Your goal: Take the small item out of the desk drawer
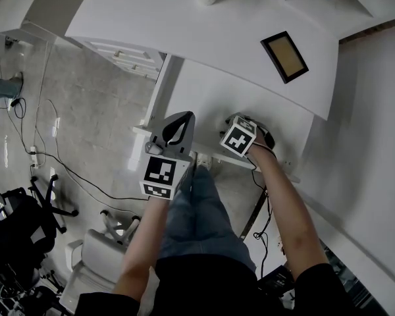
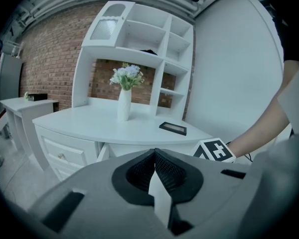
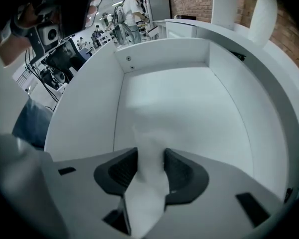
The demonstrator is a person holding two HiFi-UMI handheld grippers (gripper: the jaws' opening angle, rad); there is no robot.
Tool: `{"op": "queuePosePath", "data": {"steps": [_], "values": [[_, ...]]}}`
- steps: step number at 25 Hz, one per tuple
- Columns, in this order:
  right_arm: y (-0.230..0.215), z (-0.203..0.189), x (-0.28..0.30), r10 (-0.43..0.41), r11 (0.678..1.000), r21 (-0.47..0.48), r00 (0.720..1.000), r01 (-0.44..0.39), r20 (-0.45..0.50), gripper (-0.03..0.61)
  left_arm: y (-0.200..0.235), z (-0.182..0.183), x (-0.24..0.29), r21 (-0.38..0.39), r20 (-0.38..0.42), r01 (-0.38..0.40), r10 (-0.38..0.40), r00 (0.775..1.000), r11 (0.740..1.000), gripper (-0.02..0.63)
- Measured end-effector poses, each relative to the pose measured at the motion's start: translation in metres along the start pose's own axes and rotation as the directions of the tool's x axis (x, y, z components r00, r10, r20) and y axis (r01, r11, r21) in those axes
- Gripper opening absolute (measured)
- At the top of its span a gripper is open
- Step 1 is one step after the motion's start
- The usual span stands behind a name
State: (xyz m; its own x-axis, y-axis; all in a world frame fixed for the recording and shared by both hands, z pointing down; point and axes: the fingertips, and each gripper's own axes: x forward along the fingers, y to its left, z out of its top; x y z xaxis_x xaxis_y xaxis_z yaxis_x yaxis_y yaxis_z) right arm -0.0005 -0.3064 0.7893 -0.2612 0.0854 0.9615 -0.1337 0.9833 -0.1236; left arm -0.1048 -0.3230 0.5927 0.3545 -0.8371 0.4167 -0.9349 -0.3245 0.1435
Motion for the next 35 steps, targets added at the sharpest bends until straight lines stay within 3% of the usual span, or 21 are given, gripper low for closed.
{"op": "queuePosePath", "data": {"steps": [6,10,13,15,17,19,24,28,30,32,35], "values": [[-0.004,0.004,-0.007,0.005,1.000,0.013,0.999,-0.006,0.033,0.158,0.001,0.003,0.005,0.004,0.003,-0.004,0.004,1.000,1.000,0.009],[-0.014,0.015,-0.036,-0.035,0.998,0.056,0.992,0.028,0.119,0.156,0.002,0.016,0.007,0.014,0.018,-0.005,0.004,1.000,1.000,0.009],[-0.037,0.035,-0.086,-0.122,0.982,0.176,0.954,0.075,0.274,0.156,0.003,0.041,0.014,0.039,0.059,0.002,-0.004,0.998,0.999,0.009],[-0.051,0.044,-0.132,-0.204,0.958,0.269,0.899,0.102,0.388,0.156,-0.001,0.064,0.016,0.063,0.093,0.009,-0.015,0.996,0.998,0.009],[-0.059,0.049,-0.184,-0.295,0.926,0.360,0.816,0.116,0.496,0.156,-0.009,0.091,0.014,0.087,0.129,0.017,-0.028,0.991,0.996,0.009],[-0.065,0.049,-0.237,-0.397,0.883,0.455,0.706,0.118,0.587,0.156,-0.017,0.119,0.013,0.114,0.168,0.027,-0.046,0.985,0.993,0.009],[-0.064,0.024,-0.351,-0.646,0.744,0.661,0.359,0.100,0.673,0.156,-0.041,0.180,0.006,0.162,0.257,0.061,-0.102,0.961,0.985,0.009],[-0.044,-0.008,-0.407,-0.768,0.639,0.763,0.124,0.094,0.628,0.156,-0.057,0.207,-0.008,0.185,0.303,0.071,-0.126,0.945,0.980,0.009],[-0.038,-0.024,-0.425,-0.810,0.585,0.804,0.034,0.103,0.585,0.158,-0.064,0.215,-0.011,0.203,0.320,0.078,-0.141,0.937,0.976,0.009],[-0.034,-0.040,-0.439,-0.840,0.535,0.838,-0.035,0.107,0.541,0.156,-0.069,0.221,-0.012,0.219,0.331,0.083,-0.154,0.931,0.972,0.009],[-0.028,-0.061,-0.445,-0.869,0.481,0.872,-0.087,0.085,0.488,0.158,-0.075,0.224,-0.013,0.239,0.336,0.094,-0.173,0.926,0.967,0.009]]}}
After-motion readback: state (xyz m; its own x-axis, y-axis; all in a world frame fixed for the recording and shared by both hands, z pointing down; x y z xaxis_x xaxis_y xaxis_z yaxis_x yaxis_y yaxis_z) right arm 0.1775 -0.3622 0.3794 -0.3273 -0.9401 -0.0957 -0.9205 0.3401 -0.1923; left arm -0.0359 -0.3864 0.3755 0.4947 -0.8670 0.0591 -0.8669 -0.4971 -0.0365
